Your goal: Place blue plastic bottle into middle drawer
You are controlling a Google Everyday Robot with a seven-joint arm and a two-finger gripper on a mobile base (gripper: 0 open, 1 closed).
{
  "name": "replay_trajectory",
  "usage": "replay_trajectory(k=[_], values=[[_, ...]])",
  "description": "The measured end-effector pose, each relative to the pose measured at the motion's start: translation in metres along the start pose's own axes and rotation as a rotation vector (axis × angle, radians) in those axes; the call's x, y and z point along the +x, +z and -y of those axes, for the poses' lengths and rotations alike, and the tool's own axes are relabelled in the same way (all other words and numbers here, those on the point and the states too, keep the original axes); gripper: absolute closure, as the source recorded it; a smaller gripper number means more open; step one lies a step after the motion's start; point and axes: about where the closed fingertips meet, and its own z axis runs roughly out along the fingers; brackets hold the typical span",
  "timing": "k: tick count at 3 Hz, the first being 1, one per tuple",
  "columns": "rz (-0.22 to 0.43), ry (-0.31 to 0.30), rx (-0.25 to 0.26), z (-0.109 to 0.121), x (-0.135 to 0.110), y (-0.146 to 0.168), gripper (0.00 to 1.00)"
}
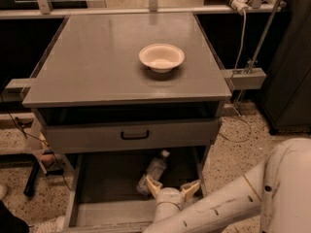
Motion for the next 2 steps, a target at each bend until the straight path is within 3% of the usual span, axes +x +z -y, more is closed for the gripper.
replay_trajectory(k=[1, 2], values=[[0.017, 0.016, 0.116, 0.054, -0.012, 0.01, 0.0], [0.022, 0.025, 0.196, 0.088, -0.018, 0.016, 0.0]])
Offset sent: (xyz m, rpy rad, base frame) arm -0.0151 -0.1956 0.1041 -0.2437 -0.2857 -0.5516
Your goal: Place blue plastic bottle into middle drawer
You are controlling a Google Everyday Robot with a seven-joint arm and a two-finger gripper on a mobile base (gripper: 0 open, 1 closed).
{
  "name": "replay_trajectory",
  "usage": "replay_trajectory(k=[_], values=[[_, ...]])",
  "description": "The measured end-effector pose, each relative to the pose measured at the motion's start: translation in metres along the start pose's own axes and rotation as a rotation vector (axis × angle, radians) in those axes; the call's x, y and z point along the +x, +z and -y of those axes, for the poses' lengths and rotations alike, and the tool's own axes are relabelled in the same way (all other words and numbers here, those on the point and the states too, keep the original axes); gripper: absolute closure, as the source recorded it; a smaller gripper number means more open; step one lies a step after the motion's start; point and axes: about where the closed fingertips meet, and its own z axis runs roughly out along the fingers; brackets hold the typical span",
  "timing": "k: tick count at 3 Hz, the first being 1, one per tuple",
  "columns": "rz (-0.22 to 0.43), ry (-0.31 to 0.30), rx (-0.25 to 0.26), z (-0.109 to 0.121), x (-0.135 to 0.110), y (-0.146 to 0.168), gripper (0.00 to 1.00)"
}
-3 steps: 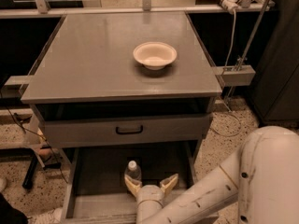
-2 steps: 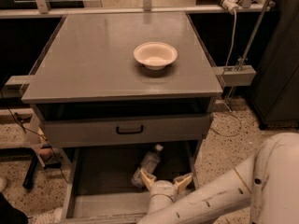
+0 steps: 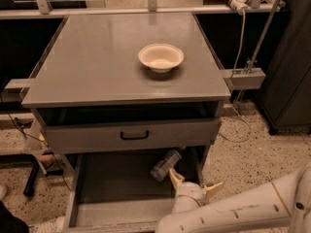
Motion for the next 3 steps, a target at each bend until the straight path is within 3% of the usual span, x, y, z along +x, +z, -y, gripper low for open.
replay_trajectory(k=[1, 2, 3], values=[[-0.012, 0.017, 0.094, 0.031, -0.002, 0.015, 0.0], [-0.045, 0.048, 0.242, 0.087, 0.002, 0.031, 0.0], [-0.068, 0.05, 0.202, 0.076, 0.007, 0.033, 0.0]])
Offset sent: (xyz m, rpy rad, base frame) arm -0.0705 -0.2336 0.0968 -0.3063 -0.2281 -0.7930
